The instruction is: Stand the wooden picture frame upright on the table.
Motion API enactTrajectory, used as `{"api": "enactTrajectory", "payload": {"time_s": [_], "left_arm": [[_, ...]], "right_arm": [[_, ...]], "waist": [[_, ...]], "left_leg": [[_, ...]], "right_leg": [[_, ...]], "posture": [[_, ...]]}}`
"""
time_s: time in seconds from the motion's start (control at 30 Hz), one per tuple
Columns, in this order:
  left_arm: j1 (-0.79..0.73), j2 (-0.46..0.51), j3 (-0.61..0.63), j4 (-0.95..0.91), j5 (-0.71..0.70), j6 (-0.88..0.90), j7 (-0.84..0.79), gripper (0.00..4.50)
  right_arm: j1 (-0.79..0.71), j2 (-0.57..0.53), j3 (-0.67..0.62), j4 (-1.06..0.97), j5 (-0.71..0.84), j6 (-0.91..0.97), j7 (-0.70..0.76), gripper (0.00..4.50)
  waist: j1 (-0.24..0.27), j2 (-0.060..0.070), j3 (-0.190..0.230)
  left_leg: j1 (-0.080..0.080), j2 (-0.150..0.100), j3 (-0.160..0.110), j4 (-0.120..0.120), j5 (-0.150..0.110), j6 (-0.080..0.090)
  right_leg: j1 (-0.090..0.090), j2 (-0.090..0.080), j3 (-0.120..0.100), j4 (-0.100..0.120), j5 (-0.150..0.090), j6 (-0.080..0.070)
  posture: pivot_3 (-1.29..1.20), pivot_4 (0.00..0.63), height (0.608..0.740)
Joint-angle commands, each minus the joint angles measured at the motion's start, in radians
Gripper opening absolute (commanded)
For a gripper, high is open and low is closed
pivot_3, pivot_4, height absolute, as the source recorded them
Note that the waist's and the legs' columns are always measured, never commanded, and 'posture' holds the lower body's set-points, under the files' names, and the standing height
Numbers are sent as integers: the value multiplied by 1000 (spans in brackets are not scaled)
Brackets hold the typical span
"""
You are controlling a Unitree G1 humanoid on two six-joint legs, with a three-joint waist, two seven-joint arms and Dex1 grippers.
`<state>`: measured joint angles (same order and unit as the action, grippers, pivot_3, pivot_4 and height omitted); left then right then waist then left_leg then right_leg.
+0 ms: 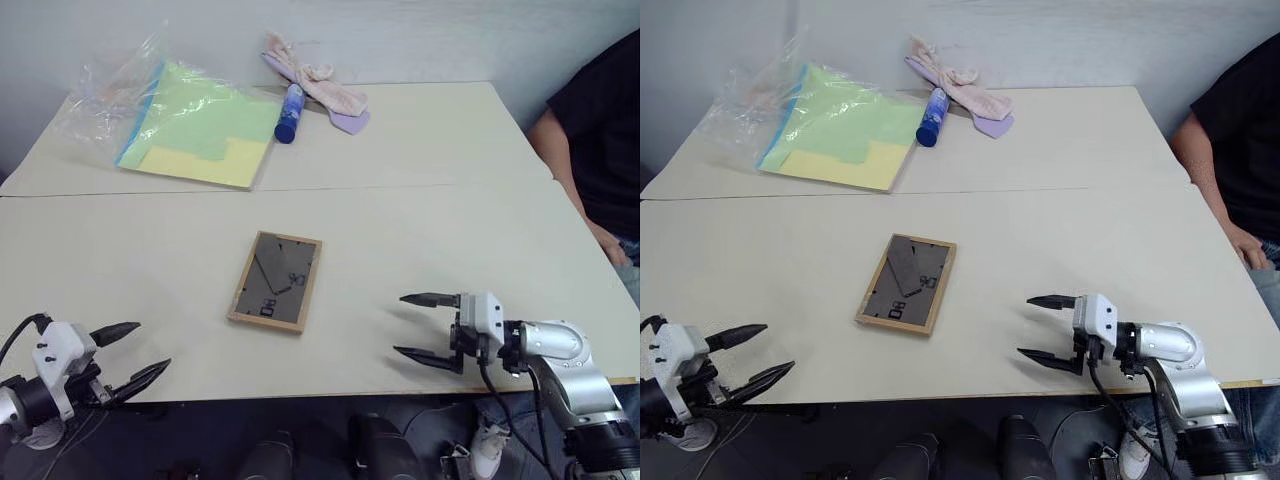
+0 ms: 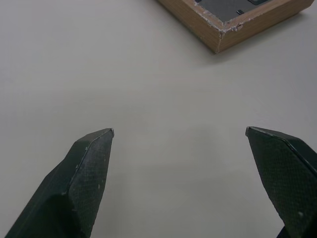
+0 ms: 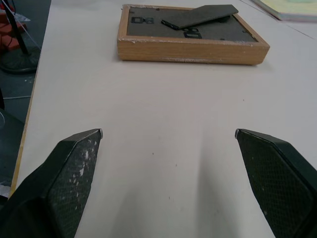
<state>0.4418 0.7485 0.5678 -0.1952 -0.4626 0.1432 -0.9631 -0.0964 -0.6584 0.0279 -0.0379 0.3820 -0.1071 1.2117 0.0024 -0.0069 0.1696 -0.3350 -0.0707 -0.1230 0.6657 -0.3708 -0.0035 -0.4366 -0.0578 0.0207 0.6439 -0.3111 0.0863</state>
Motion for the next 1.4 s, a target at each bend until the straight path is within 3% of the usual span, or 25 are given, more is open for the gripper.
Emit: {"api": "enactTrajectory", "payload": {"time_s": [0.03, 0.07, 0.2, 0.43, 0.5, 0.53, 0.7, 0.9, 1.03, 1.13, 1.27, 1.4], "left_arm": [[-51, 6, -14, -44, -25, 47, 31, 4500], [-102, 0, -35, -52, -44, 84, 62, 4500], [-281, -17, -153, -16, 44, 140, 180, 3649], [-548, -89, -395, 69, 179, 230, 307, 1554], [-580, -105, -450, 66, 179, 245, 283, 1289], [-589, -110, -476, 62, 180, 245, 266, 1289], [-590, -124, -565, 7, 185, 271, 230, 1289], [-558, -145, -551, -50, 169, 314, 250, 1289], [-522, -134, -480, -74, 130, 381, 265, 1289], [-513, -111, -361, -95, -20, 628, 282, 1877], [-596, -31, -247, -85, -317, 1183, 252, 3126], [-761, -13, -246, 43, -391, 1459, 314, 4435]], "right_arm": [[-30, 25, 31, -62, -2, 50, -31, 4480], [-61, 53, 61, -73, -18, 79, -64, 4309], [-179, 163, 153, -22, -138, 128, -190, 3324], [-303, 258, 232, 119, -305, 107, -330, 940], [-324, 273, 240, 131, -311, 124, -334, 347], [-333, 280, 243, 138, -317, 119, -338, 29], [-357, 286, 238, 138, -315, 127, -327, 29], [-354, 239, 207, 129, -304, 134, -287, 29], [-344, 190, 186, 122, -300, 136, -259, 29], [-330, 134, 158, 76, -277, 163, -228, 0], [-298, 79, 160, -12, -246, 227, -185, 0], [-269, 57, 196, -90, -260, 291, -169, 0]], "waist": [[0, 0, 0], [0, 0, 0], [3, 0, 0], [-4, 0, 0], [-10, 0, 0], [-13, 0, 0], [-19, 0, 0], [-11, 0, 0], [-5, 0, 0], [-5, 0, 0], [-5, 0, 0], [-4, 0, 0]], "left_leg": [[0, 0, 0, 0, 0, 0], [0, 0, 0, 0, 0, 0], [0, 0, -1, 1, 1, -1], [-4, -2, 0, 2, 1, 0], [-6, -2, 2, 4, 0, 0], [-6, -2, 2, 5, 0, 0], [-6, -2, 1, 4, 1, 0], [-6, -2, 2, 5, 1, 0], [-6, -2, 1, 6, 1, 0], [-6, -2, 1, 6, 0, 0], [-7, -1, 0, 7, 0, 0], [-7, -2, 0, 8, 0, 1]], "right_leg": [[0, 0, 0, 0, 0, 0], [0, 0, 0, 0, 0, 0], [1, 0, -1, 1, 2, -1], [-4, -2, -8, 0, 3, -1], [-6, -4, -11, 1, 3, 0], [-7, -4, -12, 2, 3, 0], [-7, -4, -12, 2, 3, -1], [-7, -4, -12, 2, 3, -1], [-7, -4, -12, 2, 3, -1], [-7, -4, -12, 3, 3, -1], [-6, -4, -12, 4, 3, -1], [-6, -4, -12, 4, 3, -1]], "posture": [[0, 150, 740], [0, 150, 740], [0, 150, 740], [0, 150, 740], [0, 150, 740], [0, 150, 740], [0, 150, 740], [0, 150, 740], [0, 150, 740], [0, 150, 740], [0, 150, 740], [0, 150, 740]]}}
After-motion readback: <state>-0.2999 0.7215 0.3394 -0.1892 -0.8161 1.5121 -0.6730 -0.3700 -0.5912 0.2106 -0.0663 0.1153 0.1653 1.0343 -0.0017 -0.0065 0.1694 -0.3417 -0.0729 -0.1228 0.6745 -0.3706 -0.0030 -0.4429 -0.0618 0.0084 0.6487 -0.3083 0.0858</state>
